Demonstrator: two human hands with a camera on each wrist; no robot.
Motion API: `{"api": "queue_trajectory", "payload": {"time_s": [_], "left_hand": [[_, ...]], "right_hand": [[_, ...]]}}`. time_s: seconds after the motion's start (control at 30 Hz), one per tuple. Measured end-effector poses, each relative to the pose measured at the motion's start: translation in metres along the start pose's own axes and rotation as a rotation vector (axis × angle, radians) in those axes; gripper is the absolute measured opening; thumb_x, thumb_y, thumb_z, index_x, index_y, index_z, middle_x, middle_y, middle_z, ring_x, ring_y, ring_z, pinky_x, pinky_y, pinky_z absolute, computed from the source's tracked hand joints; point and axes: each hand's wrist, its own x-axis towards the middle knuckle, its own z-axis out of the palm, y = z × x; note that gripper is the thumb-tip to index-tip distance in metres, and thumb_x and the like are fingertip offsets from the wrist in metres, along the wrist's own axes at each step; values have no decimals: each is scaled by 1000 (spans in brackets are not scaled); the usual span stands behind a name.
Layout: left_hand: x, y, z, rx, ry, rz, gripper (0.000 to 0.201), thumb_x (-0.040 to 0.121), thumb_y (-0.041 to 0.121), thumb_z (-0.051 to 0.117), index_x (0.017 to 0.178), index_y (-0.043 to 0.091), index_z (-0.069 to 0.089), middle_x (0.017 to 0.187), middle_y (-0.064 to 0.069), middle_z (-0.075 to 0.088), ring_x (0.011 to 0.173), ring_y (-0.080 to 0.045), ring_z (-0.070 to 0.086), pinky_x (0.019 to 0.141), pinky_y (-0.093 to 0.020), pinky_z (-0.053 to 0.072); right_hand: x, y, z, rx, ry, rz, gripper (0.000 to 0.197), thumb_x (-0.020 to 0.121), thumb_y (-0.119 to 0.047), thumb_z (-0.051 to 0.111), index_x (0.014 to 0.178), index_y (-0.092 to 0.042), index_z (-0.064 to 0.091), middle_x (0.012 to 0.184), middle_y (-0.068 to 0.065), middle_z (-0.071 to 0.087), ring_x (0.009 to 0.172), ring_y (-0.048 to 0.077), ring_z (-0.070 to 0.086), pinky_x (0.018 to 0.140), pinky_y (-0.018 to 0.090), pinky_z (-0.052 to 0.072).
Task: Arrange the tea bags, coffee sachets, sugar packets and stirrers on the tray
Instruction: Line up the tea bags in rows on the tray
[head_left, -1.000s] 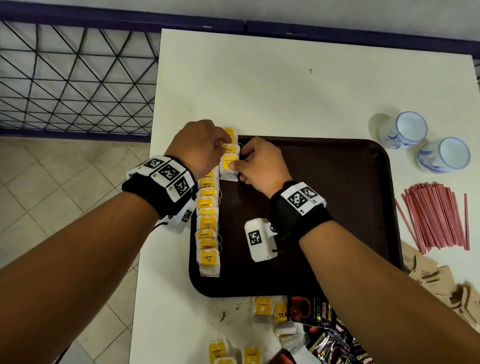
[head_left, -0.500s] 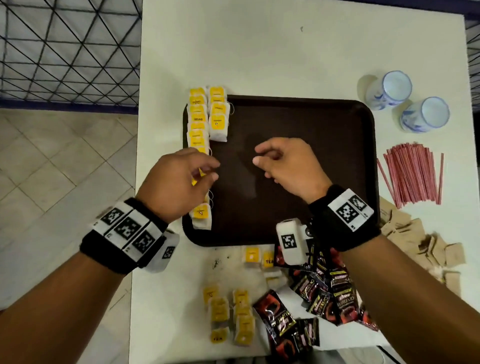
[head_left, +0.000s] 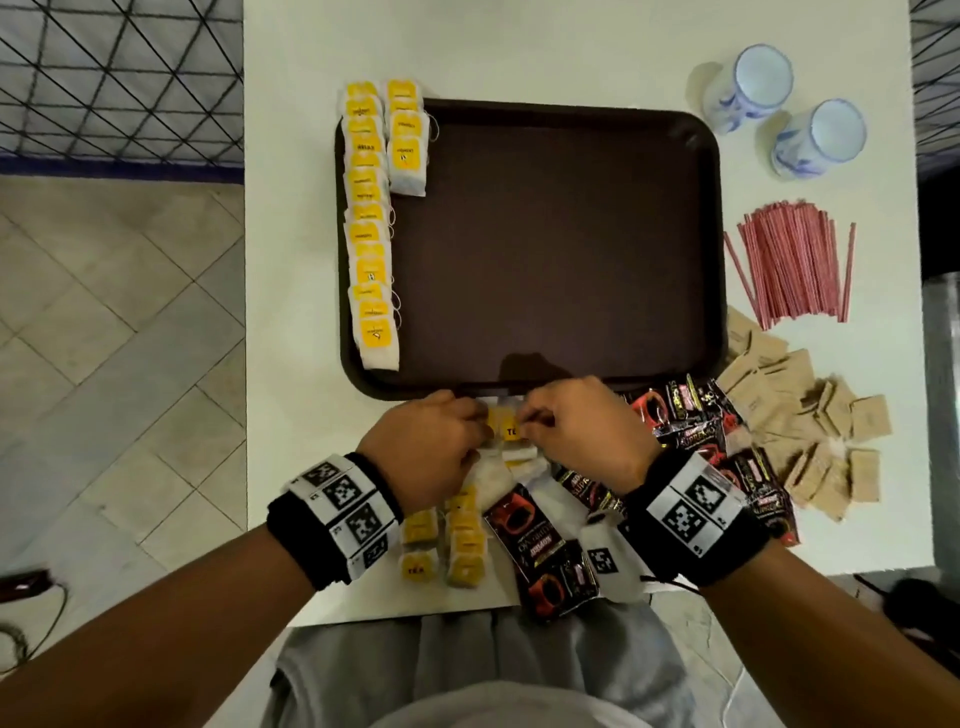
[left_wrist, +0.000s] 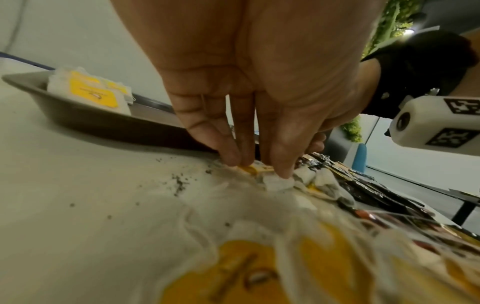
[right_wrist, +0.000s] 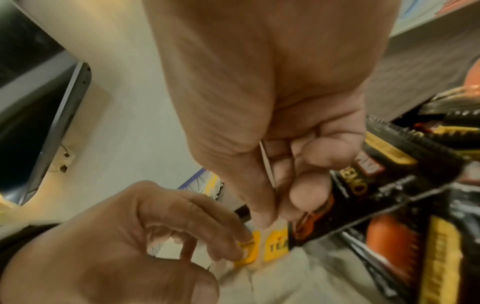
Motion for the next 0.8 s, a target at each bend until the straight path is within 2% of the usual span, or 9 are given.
{"api": "queue_trajectory", "payload": {"time_s": [0.13, 0.23, 0.33, 0.43, 0.5, 0.57, 0.67, 0.73, 0.8], "left_hand": [[-5, 5, 7, 28, -18, -2, 21, 80, 30, 56, 88, 25, 75, 98, 5, 64, 85, -20, 59, 59, -32, 53], [-14, 10, 12, 6, -15, -11, 13, 81, 29, 63, 87, 25, 74, 92, 5, 64, 80, -21, 61, 54, -30, 51], [-18, 16, 15, -2, 17, -93, 23, 81, 26, 68, 103, 21, 69, 94, 1, 64, 81, -24, 62, 59, -32, 51], [-18, 20, 15, -9, -20, -252, 44, 88, 40, 62, 123, 16, 56, 112, -4, 57, 94, -27, 58, 71, -37, 52], [-18, 20, 17, 2, -53, -303, 52, 89, 48, 57, 128, 13, 52, 117, -6, 52, 98, -27, 56, 75, -40, 53], [-19, 20, 18, 3, -50, -299, 50, 88, 50, 55, 122, 13, 54, 113, -6, 51, 94, -28, 56, 72, -40, 52], [-17, 23, 15, 22, -74, -279, 38, 87, 48, 51, 105, 15, 58, 105, -4, 48, 87, -27, 53, 64, -36, 44], [-14, 24, 14, 19, -86, -273, 28, 86, 40, 55, 99, 16, 58, 103, -4, 45, 85, -26, 51, 63, -34, 39], [-13, 23, 14, 0, -84, -277, 20, 84, 30, 60, 97, 16, 58, 103, -3, 45, 85, -26, 51, 63, -33, 39]], "right_hand": [[-9, 4, 12, -137, -35, -1, 22, 89, -22, 56, 95, -29, 76, 98, -6, 72, 85, 17, 67, 75, 39, 58], [-17, 6, 19, -180, -57, -24, 21, 91, -24, 56, 97, -30, 76, 104, -7, 69, 90, 17, 65, 75, 36, 57], [-23, 5, 21, -206, -56, -45, 20, 94, -27, 55, 99, -28, 74, 105, -5, 66, 91, 18, 64, 75, 36, 56], [-26, 6, 21, -212, -4, -64, 19, 96, -27, 52, 98, -26, 71, 102, -3, 65, 89, 20, 65, 72, 38, 56], [-26, 4, 22, -237, 27, -60, 16, 96, -28, 52, 100, -24, 68, 104, -3, 63, 89, 23, 65, 71, 38, 56], [-25, 1, 23, -261, 35, -54, 18, 95, -30, 55, 110, -23, 64, 111, -1, 59, 96, 25, 64, 74, 38, 55], [-23, -2, 27, -321, 6, -54, 33, 94, -36, 59, 124, -21, 58, 122, 2, 52, 113, 24, 55, 81, 40, 55], [-20, -3, 31, -357, 14, -64, 39, 92, -36, 64, 127, -19, 57, 125, 4, 49, 116, 26, 52, 88, 42, 54], [-17, -3, 34, -373, 43, -73, 39, 89, -31, 68, 124, -18, 59, 124, 6, 49, 114, 28, 52, 91, 44, 52]]}}
